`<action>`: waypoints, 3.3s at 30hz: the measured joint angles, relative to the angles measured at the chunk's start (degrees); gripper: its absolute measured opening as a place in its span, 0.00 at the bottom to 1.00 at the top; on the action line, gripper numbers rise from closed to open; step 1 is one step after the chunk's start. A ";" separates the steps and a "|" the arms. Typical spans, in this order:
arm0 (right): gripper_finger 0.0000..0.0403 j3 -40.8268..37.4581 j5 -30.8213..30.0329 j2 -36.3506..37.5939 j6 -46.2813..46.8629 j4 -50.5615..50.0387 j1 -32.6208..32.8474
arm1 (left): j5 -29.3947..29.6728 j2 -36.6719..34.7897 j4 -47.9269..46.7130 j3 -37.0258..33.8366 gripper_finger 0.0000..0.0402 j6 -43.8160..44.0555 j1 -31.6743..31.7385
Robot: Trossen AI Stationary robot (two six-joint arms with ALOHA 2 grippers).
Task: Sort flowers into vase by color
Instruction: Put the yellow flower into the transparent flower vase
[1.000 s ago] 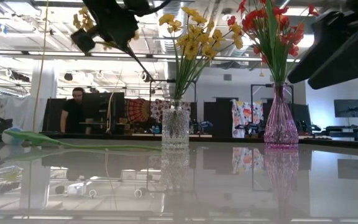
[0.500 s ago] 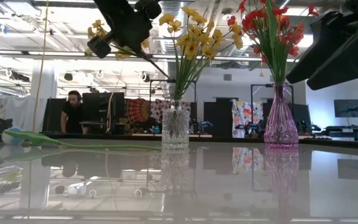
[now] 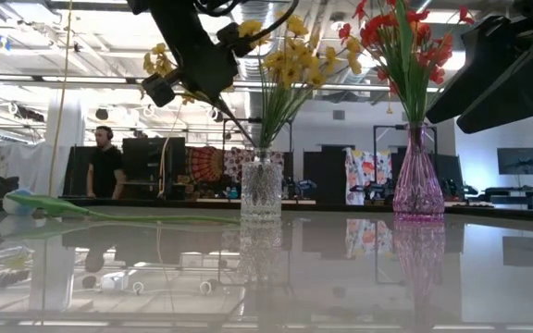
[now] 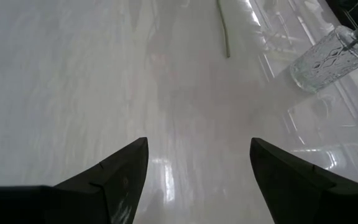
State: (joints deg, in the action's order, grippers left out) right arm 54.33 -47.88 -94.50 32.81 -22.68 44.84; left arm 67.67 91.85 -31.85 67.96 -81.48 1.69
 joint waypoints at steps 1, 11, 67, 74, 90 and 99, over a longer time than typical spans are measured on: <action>0.76 0.00 0.00 0.00 -0.08 0.02 0.00 | -0.19 0.00 0.46 0.00 0.00 -0.60 0.00; 0.76 0.00 0.00 0.01 -0.52 -0.04 0.00 | -1.93 0.08 2.13 0.00 0.00 -4.44 -0.02; 0.69 -7.64 5.22 -0.48 -10.81 30.17 -17.27 | -7.82 0.13 6.43 0.04 0.02 -16.23 -4.54; 0.48 -10.87 5.79 -0.48 -7.83 35.12 -24.99 | -7.86 0.13 6.44 0.04 0.00 -16.28 -5.97; 0.07 -10.40 12.31 -9.91 -11.87 48.59 -30.41 | -7.60 0.13 6.32 0.04 0.00 -16.87 -6.90; 0.05 -9.39 12.09 -17.67 -12.82 56.32 -32.72 | -7.39 0.13 5.77 0.07 0.00 -17.28 -8.54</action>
State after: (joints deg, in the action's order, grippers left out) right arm 44.93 -35.79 -112.17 20.00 33.64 12.12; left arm 60.29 91.98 -26.07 68.03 -98.76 -6.84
